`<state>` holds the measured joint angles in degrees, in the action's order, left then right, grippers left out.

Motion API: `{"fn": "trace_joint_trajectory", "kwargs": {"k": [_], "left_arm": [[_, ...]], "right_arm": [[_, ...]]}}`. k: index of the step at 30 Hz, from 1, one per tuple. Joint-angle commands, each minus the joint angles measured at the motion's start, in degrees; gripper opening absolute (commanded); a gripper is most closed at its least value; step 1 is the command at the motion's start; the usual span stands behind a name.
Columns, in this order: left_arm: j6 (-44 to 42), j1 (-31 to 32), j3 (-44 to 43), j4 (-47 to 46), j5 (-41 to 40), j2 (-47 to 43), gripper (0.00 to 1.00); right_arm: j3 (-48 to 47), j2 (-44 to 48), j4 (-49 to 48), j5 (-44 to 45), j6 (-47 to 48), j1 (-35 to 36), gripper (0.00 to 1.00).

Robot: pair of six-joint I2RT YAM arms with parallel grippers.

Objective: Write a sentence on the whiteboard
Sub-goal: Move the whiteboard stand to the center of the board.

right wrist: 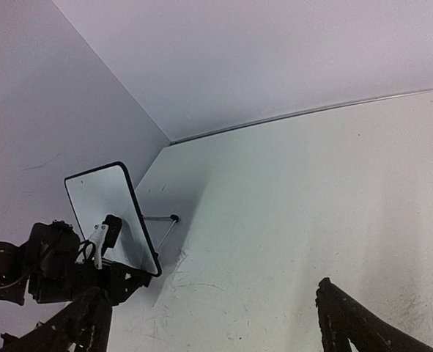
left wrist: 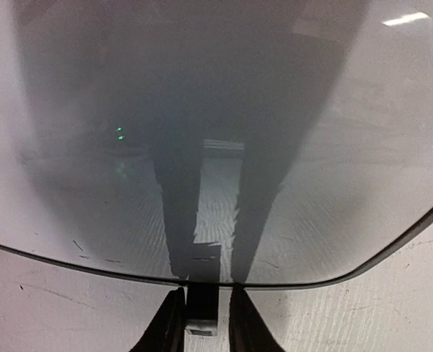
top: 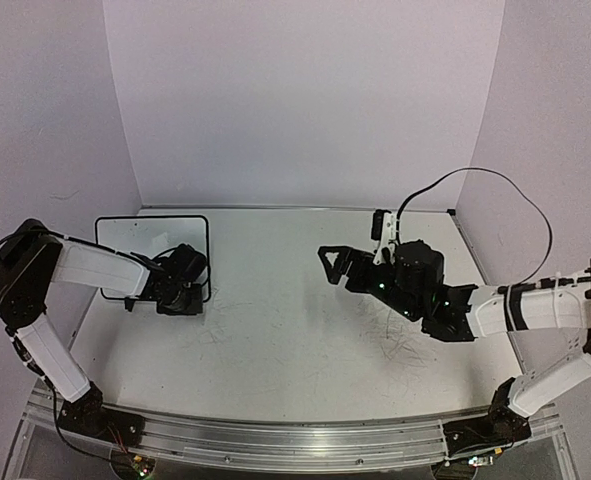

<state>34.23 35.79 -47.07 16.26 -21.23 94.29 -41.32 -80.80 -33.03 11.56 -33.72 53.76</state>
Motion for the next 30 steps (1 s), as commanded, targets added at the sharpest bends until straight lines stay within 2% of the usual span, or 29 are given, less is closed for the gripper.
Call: {"fn": "trace_joint_trajectory", "kwargs": {"k": [1, 5, 10, 15, 19, 24, 30], "left_arm": [[-0.56, -0.09, -2.64, -3.27, -1.89, 0.7, 0.16], [0.74, 0.7, -3.46, -3.25, -0.62, 1.0, 0.08], [3.1, 5.57, -6.65, -3.3, -1.6, 2.84, 0.03], [7.23, 11.94, -12.7, -3.25, -3.95, 6.2, 0.0], [12.6, 18.21, -20.88, -3.13, -5.82, 12.18, 0.0], [22.69, 25.28, -32.36, -1.99, -7.71, 22.82, 0.0], [25.62, 29.03, -45.05, 2.24, -8.56, 33.76, 0.0]], "right_arm": [[1.36, 4.21, -1.95, 2.46, 1.94, -0.01, 0.98], [2.3, 6.43, -1.16, 3.23, 2.89, -0.03, 0.98], [2.33, 8.63, 3.17, 7.06, 5.8, -0.69, 0.98], [5.98, 14.23, 6.0, 5.66, 6.7, -7.5, 0.98], [6.82, 18.84, 12.01, 5.51, 9.42, -12.21, 0.98], [7.64, 24.39, 17.53, 8.01, 11.82, -14.36, 0.98], [10.03, 27.74, 20.99, 5.14, 10.72, -16.44, 0.98]]}}
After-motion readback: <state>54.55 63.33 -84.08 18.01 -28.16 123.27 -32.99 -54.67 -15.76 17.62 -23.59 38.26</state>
